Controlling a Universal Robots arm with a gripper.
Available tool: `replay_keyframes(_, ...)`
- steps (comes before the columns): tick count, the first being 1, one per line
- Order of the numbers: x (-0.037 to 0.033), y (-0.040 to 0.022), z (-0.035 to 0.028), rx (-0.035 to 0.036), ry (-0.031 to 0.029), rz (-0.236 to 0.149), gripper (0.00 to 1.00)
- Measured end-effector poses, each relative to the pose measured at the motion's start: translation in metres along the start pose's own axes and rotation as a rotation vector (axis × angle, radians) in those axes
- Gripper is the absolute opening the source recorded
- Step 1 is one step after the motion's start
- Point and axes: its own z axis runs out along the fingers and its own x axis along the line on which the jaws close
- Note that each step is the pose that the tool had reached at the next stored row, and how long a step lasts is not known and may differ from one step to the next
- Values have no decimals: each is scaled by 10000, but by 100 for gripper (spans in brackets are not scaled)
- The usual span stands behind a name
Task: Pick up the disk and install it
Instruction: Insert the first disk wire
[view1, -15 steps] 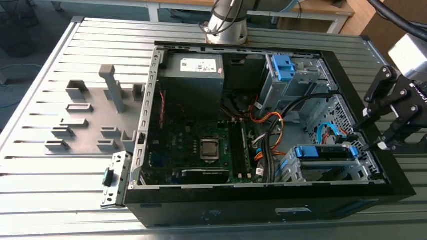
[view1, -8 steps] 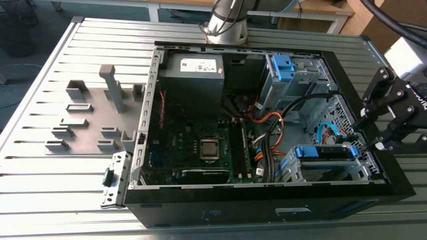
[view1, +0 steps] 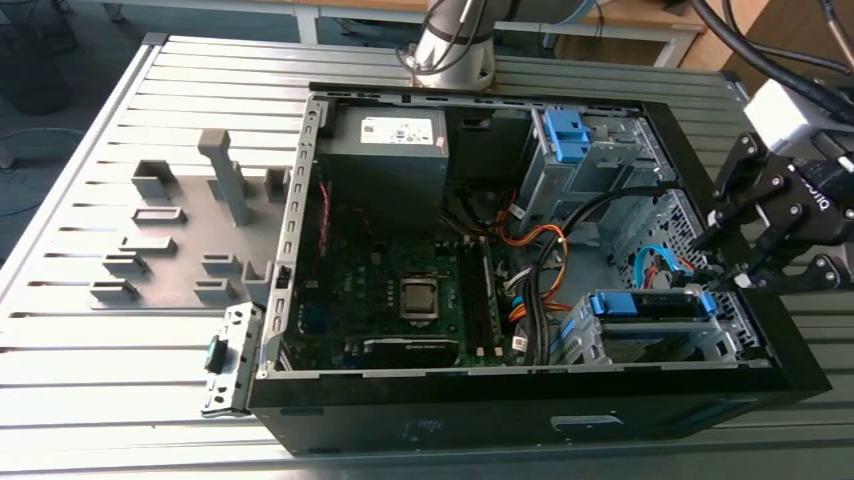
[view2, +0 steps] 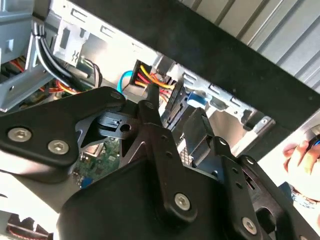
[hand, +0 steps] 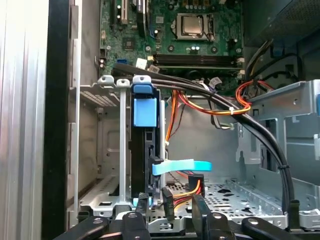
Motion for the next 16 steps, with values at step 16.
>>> replay_keyframes(16, -5, -18, 112, 2, 76, 2, 40)
